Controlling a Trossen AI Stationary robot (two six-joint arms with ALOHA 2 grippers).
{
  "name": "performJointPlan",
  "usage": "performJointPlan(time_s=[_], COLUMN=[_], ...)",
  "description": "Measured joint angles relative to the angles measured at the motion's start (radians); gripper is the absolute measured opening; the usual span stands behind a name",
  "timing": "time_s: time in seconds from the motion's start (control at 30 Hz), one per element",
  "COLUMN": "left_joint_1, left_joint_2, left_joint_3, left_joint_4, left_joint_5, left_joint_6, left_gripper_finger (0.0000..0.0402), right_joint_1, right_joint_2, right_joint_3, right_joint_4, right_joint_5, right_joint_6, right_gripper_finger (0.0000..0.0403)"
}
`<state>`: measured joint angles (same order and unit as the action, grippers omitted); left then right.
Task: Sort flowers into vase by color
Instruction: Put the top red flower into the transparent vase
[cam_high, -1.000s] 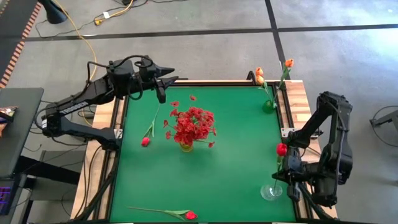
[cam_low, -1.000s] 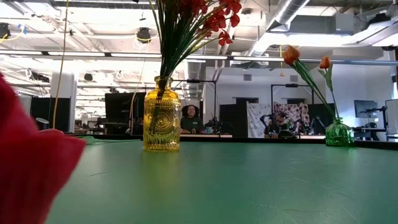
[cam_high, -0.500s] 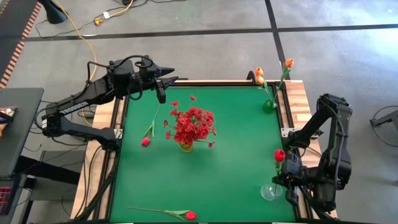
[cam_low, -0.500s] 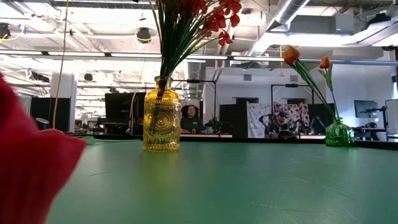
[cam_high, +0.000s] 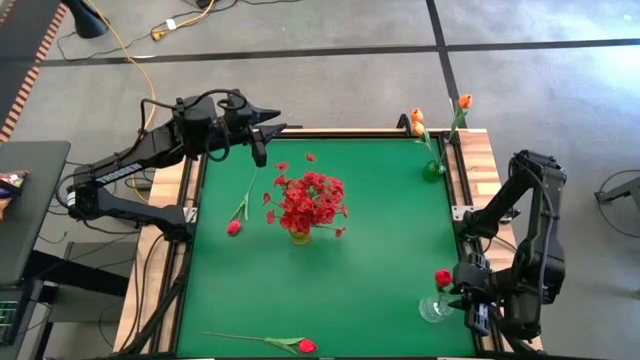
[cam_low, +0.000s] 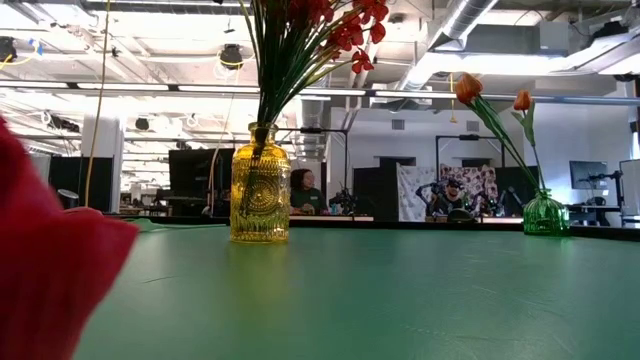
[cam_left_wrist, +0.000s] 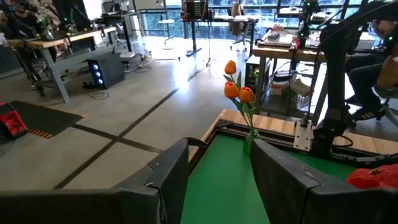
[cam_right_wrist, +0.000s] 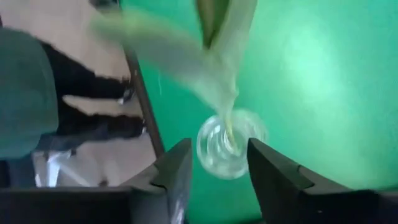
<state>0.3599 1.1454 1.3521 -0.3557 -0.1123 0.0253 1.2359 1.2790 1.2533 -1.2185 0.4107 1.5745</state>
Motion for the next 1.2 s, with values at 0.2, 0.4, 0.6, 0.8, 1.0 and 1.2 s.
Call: performJointPlan(time_s=[0.2, 0.4, 0.6, 0.8, 1.0, 1.2], left_joint_1=[0.0, 0.024, 0.111, 0.25, 0.326, 0.343], left_joint_2=[0.0, 0.0, 0.0, 0.028, 0.139, 0.294], left_joint_3=[0.0, 0.0, 0.0, 0.001, 0.001, 0.001], left_joint_4=[-0.044, -0.161, -0.27, -0.452, -0.637, -0.721], left_joint_5=[0.0, -0.008, -0.056, -0.008, -0.007, -0.015], left_joint_6=[0.015, -0.013, -0.104, -0.23, -0.261, -0.194], left_gripper_finger=[0.0161, 0.0161, 0.0151, 0.014, 0.014, 0.0149], right_joint_1=[-0.001, -0.001, -0.001, -0.013, -0.064, -0.138], right_joint_2=[-0.053, -0.132, -0.223, -0.304, -0.366, -0.402], right_joint_3=[0.0, 0.0, 0.0, 0.0, 0.0, 0.0], right_joint_4=[0.0, 0.0, 0.0, -0.017, -0.031, -0.031], right_joint_5=[-0.137, -0.172, -0.159, -0.056, 0.014, 0.089], right_joint_6=[0.061, 0.136, 0.198, 0.202, 0.132, -0.021], right_gripper_finger=[0.0215, 0.0216, 0.0204, 0.0192, 0.0187, 0.0187])
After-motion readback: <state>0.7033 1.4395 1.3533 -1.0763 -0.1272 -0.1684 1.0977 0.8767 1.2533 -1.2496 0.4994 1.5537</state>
